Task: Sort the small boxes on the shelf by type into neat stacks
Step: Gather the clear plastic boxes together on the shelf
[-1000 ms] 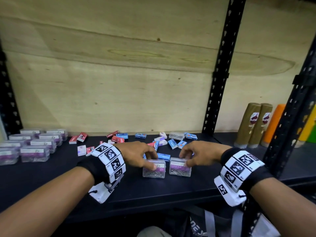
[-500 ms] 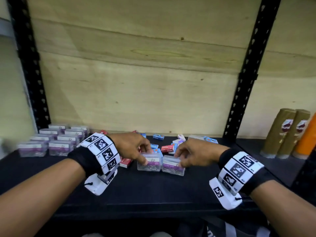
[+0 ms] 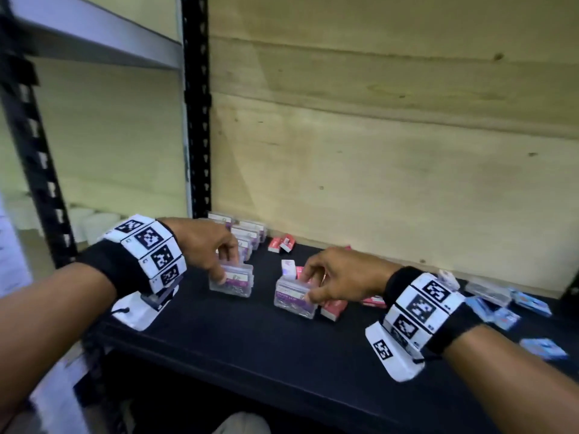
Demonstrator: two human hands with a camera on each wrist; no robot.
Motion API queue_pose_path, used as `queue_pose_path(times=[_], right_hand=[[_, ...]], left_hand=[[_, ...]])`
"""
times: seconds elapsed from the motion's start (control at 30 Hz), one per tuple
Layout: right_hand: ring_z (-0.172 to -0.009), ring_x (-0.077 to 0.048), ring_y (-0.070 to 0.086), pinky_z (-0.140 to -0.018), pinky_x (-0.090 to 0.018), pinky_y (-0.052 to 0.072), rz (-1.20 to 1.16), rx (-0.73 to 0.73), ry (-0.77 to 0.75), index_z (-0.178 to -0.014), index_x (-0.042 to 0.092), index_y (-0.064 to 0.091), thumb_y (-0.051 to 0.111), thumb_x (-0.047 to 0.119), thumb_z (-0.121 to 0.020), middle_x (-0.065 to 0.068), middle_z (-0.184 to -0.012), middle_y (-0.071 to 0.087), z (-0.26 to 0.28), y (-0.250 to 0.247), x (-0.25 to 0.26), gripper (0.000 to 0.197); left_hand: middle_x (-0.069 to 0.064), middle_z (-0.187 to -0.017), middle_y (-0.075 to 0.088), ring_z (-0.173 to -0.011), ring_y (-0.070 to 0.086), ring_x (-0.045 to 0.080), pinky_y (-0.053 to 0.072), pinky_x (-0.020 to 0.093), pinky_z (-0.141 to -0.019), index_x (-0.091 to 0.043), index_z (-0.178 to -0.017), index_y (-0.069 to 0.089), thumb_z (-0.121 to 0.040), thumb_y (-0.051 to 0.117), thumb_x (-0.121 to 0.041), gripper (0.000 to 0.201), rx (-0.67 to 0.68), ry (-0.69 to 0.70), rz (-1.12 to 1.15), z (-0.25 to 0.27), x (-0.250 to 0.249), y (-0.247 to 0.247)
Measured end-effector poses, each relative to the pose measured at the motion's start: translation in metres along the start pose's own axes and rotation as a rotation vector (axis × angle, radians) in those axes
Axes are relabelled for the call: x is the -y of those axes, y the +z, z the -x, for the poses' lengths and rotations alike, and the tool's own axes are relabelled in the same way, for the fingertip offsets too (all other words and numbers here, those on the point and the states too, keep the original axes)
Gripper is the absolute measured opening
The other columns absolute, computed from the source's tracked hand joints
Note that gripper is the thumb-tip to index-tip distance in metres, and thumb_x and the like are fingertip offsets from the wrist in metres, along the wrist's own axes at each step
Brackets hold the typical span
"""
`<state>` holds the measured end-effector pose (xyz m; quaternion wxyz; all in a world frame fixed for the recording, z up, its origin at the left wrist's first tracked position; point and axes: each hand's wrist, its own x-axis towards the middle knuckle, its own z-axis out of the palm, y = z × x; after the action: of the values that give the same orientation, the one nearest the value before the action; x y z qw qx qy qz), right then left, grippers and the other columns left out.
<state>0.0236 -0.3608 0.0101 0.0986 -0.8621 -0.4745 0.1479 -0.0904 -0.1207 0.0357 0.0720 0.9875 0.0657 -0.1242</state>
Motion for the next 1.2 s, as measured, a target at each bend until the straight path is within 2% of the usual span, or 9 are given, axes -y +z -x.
queue_pose_path(times=[0.1, 0.23, 0.4, 0.5, 0.57, 0.63, 0.73, 0.97, 1.2], right_hand=[[-0.07, 0.002, 0.059, -0.066, -0.019, 0.046, 0.029, 0.012, -0.063, -0.11, 0.027, 0.066, 0.073, 0.032, -0.085, 0.016, -0.086, 0.067, -0.027, 0.002, 0.023, 0.026], [-0.081, -0.003, 0.062, -0.074, -0.024, 0.05, 0.056, 0.012, -0.111, -0.104, 0.028, 0.067, 0.072, 0.035, -0.086, 0.013, -0.093, 0.07, -0.058, 0.004, 0.045, 0.02], [-0.093, -0.013, 0.064, -0.081, -0.028, 0.051, 0.083, 0.001, -0.103, -0.108, 0.027, 0.065, 0.073, 0.038, -0.085, 0.008, -0.103, 0.069, -0.092, 0.008, 0.067, 0.027], [-0.097, -0.015, 0.062, -0.077, -0.027, 0.046, 0.102, -0.015, -0.1, -0.113, 0.024, 0.065, 0.072, 0.039, -0.086, 0.006, -0.108, 0.068, -0.108, 0.009, 0.077, 0.032], [-0.098, -0.016, 0.062, -0.078, -0.027, 0.047, 0.096, -0.015, -0.099, -0.114, 0.022, 0.066, 0.072, 0.038, -0.086, 0.005, -0.108, 0.068, -0.116, 0.01, 0.082, 0.032], [-0.097, -0.016, 0.063, -0.083, -0.029, 0.051, 0.091, -0.014, -0.102, -0.112, 0.021, 0.067, 0.072, 0.037, -0.086, 0.003, -0.107, 0.069, -0.123, 0.012, 0.086, 0.031], [-0.096, -0.017, 0.064, -0.087, -0.032, 0.053, 0.084, -0.011, -0.101, -0.112, 0.018, 0.068, 0.072, 0.035, -0.087, 0.002, -0.105, 0.069, -0.129, 0.014, 0.088, 0.031], [-0.097, -0.018, 0.064, -0.089, -0.035, 0.054, 0.071, 0.004, -0.095, -0.112, 0.015, 0.069, 0.07, 0.033, -0.089, -0.001, -0.108, 0.069, -0.132, 0.016, 0.087, 0.03], [-0.097, -0.018, 0.062, -0.083, -0.028, 0.05, 0.053, -0.011, -0.102, -0.117, 0.014, 0.067, 0.069, 0.032, -0.09, -0.001, -0.11, 0.067, -0.129, 0.018, 0.086, 0.032]], left_hand=[[-0.011, -0.1, 0.063, -0.088, 0.058, 0.008, 0.041, 0.015, -0.067, -0.027, -0.105, 0.064, -0.078, 0.08, -0.026, 0.031, 0.012, -0.091, -0.03, 0.007, 0.029, 0.0], [-0.011, -0.098, 0.061, -0.084, 0.054, 0.007, 0.038, 0.019, -0.063, -0.029, -0.101, 0.06, -0.079, 0.079, -0.024, 0.029, 0.031, -0.206, -0.084, 0.01, 0.055, 0.002], [-0.014, -0.092, 0.056, -0.088, 0.054, 0.011, 0.04, 0.024, -0.074, -0.03, -0.101, 0.058, -0.08, 0.079, -0.022, 0.031, 0.05, -0.292, -0.105, 0.005, 0.079, 0.005], [-0.013, -0.099, 0.057, -0.092, 0.055, 0.011, 0.041, 0.024, -0.077, -0.031, -0.101, 0.058, -0.079, 0.079, -0.021, 0.032, 0.043, -0.319, -0.103, 0.0, 0.09, 0.004], [-0.011, -0.105, 0.057, -0.095, 0.055, 0.012, 0.043, 0.024, -0.079, -0.029, -0.107, 0.059, -0.081, 0.077, -0.02, 0.034, 0.044, -0.337, -0.1, -0.003, 0.094, 0.004], [-0.009, -0.109, 0.056, -0.098, 0.055, 0.012, 0.044, 0.024, -0.081, -0.028, -0.113, 0.059, -0.082, 0.077, -0.02, 0.037, 0.044, -0.344, -0.109, -0.006, 0.097, 0.004], [-0.009, -0.111, 0.057, -0.099, 0.055, 0.012, 0.043, 0.023, -0.081, -0.028, -0.113, 0.059, -0.082, 0.077, -0.022, 0.037, 0.045, -0.347, -0.105, -0.011, 0.1, 0.005], [-0.01, -0.109, 0.057, -0.091, 0.054, 0.008, 0.04, 0.022, -0.075, -0.028, -0.112, 0.059, -0.084, 0.073, -0.018, 0.033, 0.036, -0.315, -0.077, -0.017, 0.103, 0.007], [-0.01, -0.105, 0.054, -0.092, 0.052, 0.009, 0.038, 0.021, -0.076, -0.028, -0.115, 0.058, -0.085, 0.072, -0.02, 0.034, -0.03, -0.283, -0.096, -0.018, 0.105, 0.011]])
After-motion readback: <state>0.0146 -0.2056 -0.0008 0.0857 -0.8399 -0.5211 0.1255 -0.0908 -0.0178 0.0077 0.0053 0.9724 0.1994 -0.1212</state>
